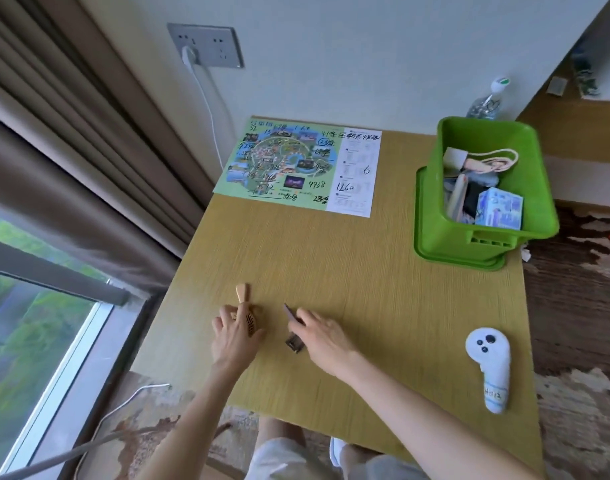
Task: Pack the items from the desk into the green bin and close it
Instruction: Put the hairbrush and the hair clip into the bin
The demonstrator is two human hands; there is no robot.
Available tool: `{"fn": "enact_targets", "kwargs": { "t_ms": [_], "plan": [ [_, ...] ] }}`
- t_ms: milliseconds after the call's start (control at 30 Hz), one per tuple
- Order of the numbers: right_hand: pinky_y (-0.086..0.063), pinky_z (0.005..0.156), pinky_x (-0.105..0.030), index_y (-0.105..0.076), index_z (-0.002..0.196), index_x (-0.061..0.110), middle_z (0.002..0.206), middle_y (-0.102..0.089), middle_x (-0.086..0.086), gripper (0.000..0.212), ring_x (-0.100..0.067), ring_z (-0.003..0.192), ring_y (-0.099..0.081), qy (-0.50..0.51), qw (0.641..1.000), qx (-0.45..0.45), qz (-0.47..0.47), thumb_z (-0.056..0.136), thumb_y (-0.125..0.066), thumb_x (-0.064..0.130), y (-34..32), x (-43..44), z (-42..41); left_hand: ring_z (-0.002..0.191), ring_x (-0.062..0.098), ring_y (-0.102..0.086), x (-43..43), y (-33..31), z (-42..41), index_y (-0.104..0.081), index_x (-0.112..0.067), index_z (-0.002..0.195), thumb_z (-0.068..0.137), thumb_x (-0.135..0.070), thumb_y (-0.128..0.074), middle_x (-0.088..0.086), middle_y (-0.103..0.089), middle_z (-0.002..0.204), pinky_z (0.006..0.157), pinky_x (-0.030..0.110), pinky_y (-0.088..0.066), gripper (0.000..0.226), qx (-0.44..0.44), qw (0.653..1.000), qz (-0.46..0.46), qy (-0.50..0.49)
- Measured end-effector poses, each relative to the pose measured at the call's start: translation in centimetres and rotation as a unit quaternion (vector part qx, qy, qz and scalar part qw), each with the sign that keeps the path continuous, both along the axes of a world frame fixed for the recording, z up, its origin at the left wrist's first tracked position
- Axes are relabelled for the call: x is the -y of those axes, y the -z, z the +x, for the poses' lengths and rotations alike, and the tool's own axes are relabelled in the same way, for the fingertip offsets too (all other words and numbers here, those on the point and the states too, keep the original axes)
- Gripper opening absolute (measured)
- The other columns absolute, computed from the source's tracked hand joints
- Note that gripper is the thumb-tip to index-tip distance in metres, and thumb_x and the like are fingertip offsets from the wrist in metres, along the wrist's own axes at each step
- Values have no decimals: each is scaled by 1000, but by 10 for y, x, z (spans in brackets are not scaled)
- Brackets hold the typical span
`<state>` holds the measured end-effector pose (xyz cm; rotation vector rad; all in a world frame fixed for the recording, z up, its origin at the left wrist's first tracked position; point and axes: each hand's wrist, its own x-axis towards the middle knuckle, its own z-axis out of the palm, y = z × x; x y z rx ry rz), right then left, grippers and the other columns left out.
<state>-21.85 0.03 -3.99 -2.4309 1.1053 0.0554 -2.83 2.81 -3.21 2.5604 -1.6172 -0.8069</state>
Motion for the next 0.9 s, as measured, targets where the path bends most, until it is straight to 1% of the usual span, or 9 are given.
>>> {"fn": "enact_targets", "kwargs": {
  "t_ms": [133,233,367,433,533,633,700,767,900],
  "plan": [
    [-52,64,-30,-52,108,11,106,-47,-3,28,-20,85,-58,40,999,21,-8,87,-60,-5,-7,17,-15,113,34,-37,11,-3,1,-38,-18,136,85,-21,-61,12,-34,125,83,38,-46,57,-19,1000,8,-7],
    [-49,51,-24,-51,99,14,96,-45,1,21,-14,66,-54,104,993,53,-10,88,-62,-1,-16,43,-28,114,32,-37,30,-12,-4,-41,-18,130,82,-24,-66,13,-35,125,82,37,-44,55,-48,998,20,-19],
    [-57,65,-33,-56,100,10,100,-50,-1,18,-18,79,-60,187,973,131,-36,87,-62,-1,-51,95,-52,113,31,-40,80,-44,-27,-46,-20,124,81,-24,-70,12,-37,124,84,38,-44,50,-110,993,-50,-7],
    [-56,61,-25,-59,101,11,101,-53,1,20,-14,78,-60,232,955,160,-95,85,-66,2,-80,121,-72,112,31,-43,113,-69,-46,-48,-21,122,79,-24,-70,11,-38,122,89,41,-46,49,-141,985,-95,18],
    [-40,56,-9,-60,102,13,105,-55,3,24,-8,77,-56,303,918,185,-175,82,-69,4,-130,150,-110,107,29,-48,160,-111,-83,-49,-25,115,75,-20,-69,6,-39,116,88,42,-51,45,-208,963,-159,63],
    [-45,65,-25,-60,106,12,108,-55,-3,26,-14,86,-56,373,875,203,-232,83,-68,2,-168,169,-153,97,22,-51,196,-147,-124,-50,-29,106,73,-17,-68,3,-39,112,69,23,-50,39,-267,934,-209,113],
    [-50,74,-37,-61,112,10,112,-55,-7,29,-23,96,-59,426,854,196,-226,85,-64,0,-179,179,-182,92,18,-53,215,-165,-150,-52,-30,104,74,-20,-68,2,-40,112,61,12,-44,35,-287,920,-227,142],
    [-50,79,-39,-59,117,10,117,-55,-9,32,-27,100,-59,461,845,179,-206,87,-61,0,-179,188,-204,93,19,-54,229,-175,-174,-53,-29,104,75,-20,-68,2,-40,112,67,18,-45,34,-303,910,-229,167],
    [-50,83,-37,-55,128,13,127,-51,-9,43,-28,108,-58,452,875,125,-119,88,-61,-1,-160,205,-226,96,20,-52,249,-183,-212,-52,-31,98,71,-15,-66,-1,-40,106,72,25,-50,35,-328,896,-220,203]
  ]
}}
